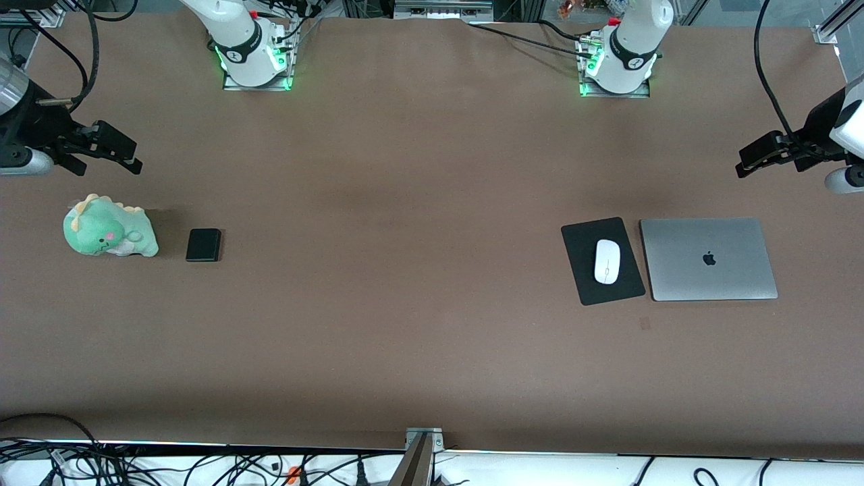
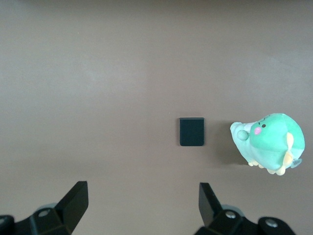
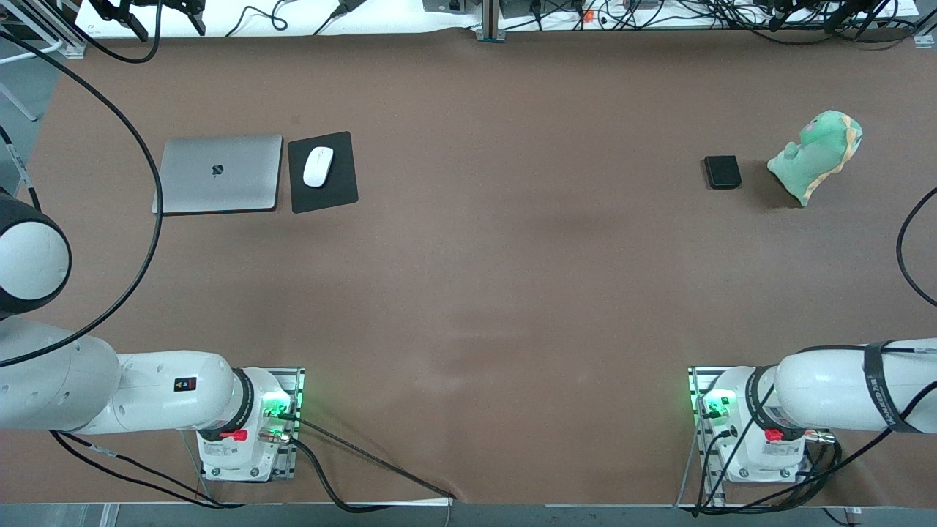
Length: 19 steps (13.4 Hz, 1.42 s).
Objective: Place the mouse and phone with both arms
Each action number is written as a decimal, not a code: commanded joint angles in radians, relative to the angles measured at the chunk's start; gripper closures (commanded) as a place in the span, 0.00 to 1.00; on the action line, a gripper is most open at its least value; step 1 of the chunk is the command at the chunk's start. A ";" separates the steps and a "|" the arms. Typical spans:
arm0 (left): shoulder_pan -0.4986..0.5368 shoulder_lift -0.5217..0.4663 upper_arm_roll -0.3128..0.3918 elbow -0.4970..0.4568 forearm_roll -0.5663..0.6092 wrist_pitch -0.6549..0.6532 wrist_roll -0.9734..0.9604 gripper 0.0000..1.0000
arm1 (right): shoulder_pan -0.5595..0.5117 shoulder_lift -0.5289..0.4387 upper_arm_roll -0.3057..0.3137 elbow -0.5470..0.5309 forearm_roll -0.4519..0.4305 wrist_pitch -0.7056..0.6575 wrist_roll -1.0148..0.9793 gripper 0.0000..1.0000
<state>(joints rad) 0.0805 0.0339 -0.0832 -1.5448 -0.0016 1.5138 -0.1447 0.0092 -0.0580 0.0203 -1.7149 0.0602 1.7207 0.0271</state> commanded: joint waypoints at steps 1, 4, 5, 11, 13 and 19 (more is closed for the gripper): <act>0.007 0.012 -0.007 0.026 -0.011 -0.004 0.010 0.00 | -0.031 -0.002 0.009 0.012 -0.014 -0.013 0.016 0.00; 0.007 0.012 -0.009 0.026 -0.012 -0.004 0.010 0.00 | -0.031 0.000 0.003 0.030 -0.014 -0.016 0.013 0.00; 0.007 0.012 -0.010 0.026 -0.011 -0.004 0.010 0.00 | -0.025 0.001 -0.017 0.046 -0.014 -0.018 0.007 0.00; 0.007 0.012 -0.012 0.026 -0.014 -0.004 0.013 0.00 | 0.103 0.010 -0.140 0.047 -0.025 -0.018 0.008 0.00; 0.007 0.012 -0.012 0.026 -0.014 -0.004 0.011 0.00 | 0.103 0.010 -0.140 0.047 -0.026 -0.018 0.010 0.00; 0.007 0.012 -0.012 0.026 -0.015 -0.006 0.011 0.00 | 0.103 0.010 -0.142 0.047 -0.026 -0.019 0.007 0.00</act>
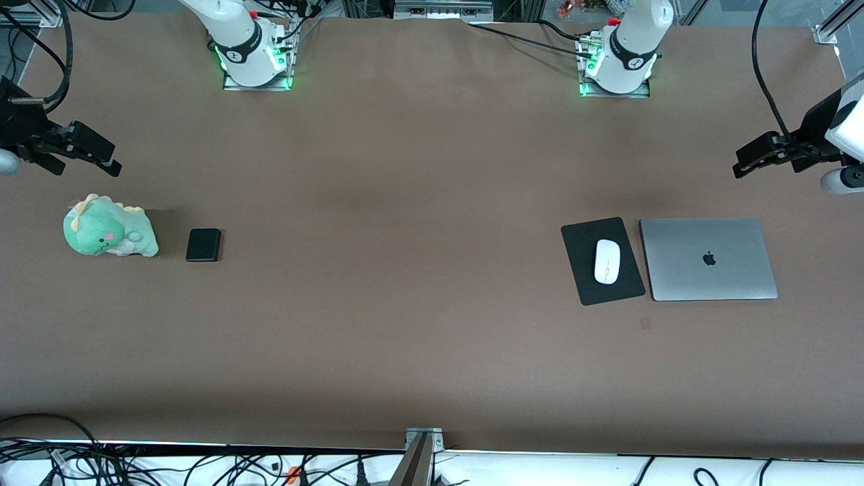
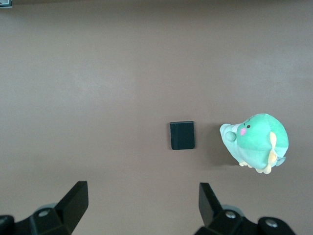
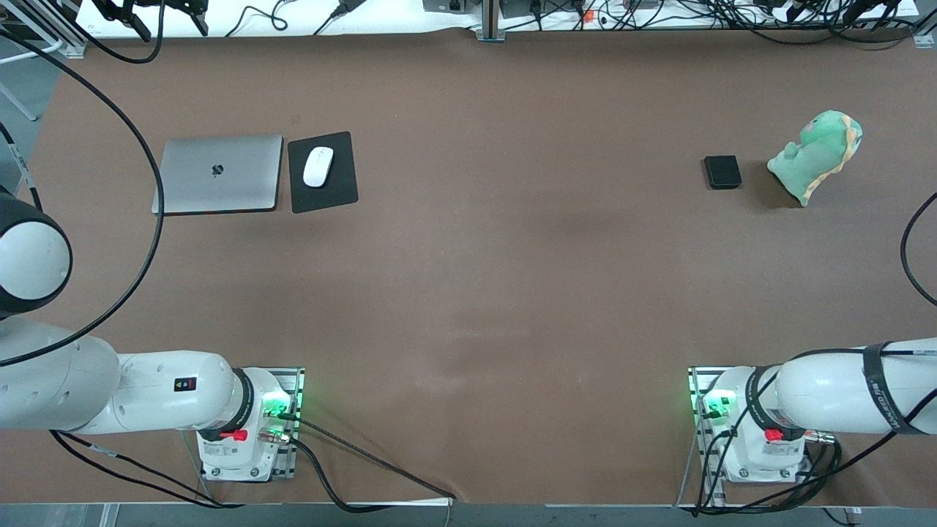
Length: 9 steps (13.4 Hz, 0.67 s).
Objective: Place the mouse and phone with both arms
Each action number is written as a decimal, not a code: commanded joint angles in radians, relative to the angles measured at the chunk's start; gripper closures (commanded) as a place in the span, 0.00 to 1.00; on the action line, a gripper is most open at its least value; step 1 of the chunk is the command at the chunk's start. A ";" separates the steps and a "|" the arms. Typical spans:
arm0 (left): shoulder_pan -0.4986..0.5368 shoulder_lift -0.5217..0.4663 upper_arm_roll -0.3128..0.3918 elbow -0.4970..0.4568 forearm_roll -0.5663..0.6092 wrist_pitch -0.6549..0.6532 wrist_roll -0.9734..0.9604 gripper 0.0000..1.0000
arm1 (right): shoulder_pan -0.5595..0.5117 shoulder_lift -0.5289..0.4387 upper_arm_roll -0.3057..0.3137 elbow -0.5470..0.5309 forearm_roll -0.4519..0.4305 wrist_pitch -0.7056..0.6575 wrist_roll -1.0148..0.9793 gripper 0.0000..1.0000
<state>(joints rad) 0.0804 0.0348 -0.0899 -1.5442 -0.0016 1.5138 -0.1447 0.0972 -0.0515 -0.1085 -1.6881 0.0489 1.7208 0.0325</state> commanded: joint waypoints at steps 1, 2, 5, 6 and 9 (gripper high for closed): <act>0.007 0.011 -0.005 0.026 -0.014 -0.006 0.011 0.00 | 0.015 0.002 -0.013 0.021 -0.015 -0.020 0.003 0.00; 0.007 0.011 -0.005 0.026 -0.014 -0.006 0.011 0.00 | 0.015 0.002 -0.013 0.021 -0.017 -0.020 0.004 0.00; 0.007 0.011 -0.005 0.026 -0.018 -0.007 0.010 0.00 | 0.015 0.004 -0.013 0.019 -0.017 -0.020 0.006 0.00; 0.007 0.011 -0.005 0.026 -0.018 -0.007 0.010 0.00 | 0.015 0.006 -0.013 0.019 -0.018 -0.020 0.006 0.00; 0.007 0.011 -0.005 0.027 -0.020 -0.007 0.013 0.00 | 0.015 0.006 -0.013 0.019 -0.024 -0.021 0.006 0.00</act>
